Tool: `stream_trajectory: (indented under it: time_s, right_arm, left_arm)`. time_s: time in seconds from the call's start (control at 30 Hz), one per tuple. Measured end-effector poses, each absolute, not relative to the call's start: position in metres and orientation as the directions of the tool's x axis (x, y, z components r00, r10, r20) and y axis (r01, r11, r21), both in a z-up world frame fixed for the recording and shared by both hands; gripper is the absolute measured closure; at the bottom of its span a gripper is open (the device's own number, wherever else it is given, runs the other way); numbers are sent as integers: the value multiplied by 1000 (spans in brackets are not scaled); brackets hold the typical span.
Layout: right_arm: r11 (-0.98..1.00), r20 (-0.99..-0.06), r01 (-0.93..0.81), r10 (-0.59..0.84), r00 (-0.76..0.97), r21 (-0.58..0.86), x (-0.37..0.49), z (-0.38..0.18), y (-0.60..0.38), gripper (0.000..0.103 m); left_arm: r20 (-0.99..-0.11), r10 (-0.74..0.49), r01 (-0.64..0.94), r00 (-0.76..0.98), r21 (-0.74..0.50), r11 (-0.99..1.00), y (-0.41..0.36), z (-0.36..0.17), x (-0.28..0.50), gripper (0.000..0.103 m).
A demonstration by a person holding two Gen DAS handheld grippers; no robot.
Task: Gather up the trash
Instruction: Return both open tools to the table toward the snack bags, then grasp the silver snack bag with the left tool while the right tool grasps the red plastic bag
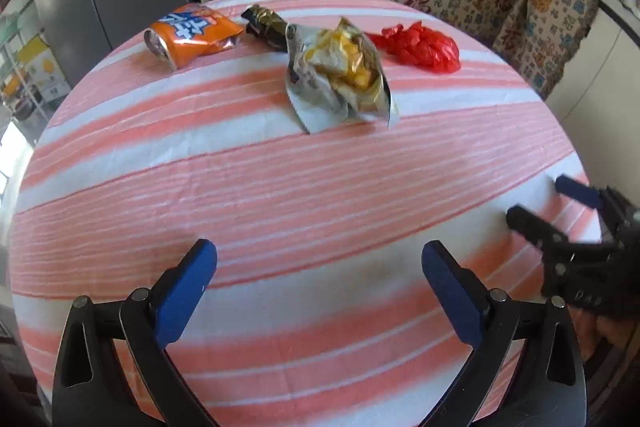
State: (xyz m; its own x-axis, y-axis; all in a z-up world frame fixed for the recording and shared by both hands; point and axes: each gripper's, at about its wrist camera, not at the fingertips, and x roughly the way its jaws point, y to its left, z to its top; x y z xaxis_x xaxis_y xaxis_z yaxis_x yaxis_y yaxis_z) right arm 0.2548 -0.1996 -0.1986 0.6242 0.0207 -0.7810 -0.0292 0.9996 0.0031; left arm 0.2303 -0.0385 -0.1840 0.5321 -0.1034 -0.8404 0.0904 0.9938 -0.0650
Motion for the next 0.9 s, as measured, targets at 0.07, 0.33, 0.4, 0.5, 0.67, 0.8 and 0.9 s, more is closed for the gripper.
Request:
stream_trajectory:
  time_s: [0.07, 0.33, 0.4, 0.5, 0.67, 0.8, 0.9]
  right_arm:
    - [1000, -781, -29, 19, 624, 1, 255, -199, -200, 5]
    - [1000, -782, -31, 23, 622, 5, 258, -200, -202, 4]
    - [1000, -783, -31, 23, 622, 5, 258, -200, -201, 4]
    - [999, -782, -35, 27, 622, 7, 258, -200, -202, 4]
    - [999, -782, -36, 27, 622, 7, 258, -200, -202, 4]
    - [999, -782, -36, 27, 622, 6, 257, -200, -202, 4]
    - [999, -782, -36, 28, 622, 7, 257, -200, -202, 4]
  left_arm:
    - [-825, -129, 78, 550, -103, 992, -42, -173, 249, 1]
    - [-826, -145, 28, 545, -155, 988, -64, -179, 339, 1]
    - [-847, -109, -1, 521, -128, 992, -62, -190, 350, 9]
    - [-831, -105, 24, 546, -109, 994, -58, -190, 342, 41]
    - [-839, -129, 142, 529, -62, 988, -53, -175, 308, 55]
    - [-864, -143, 244, 482, -24, 970, -45, -159, 268, 55]
    - [-873, -141, 274, 466, -10, 962, -39, -158, 243, 51]
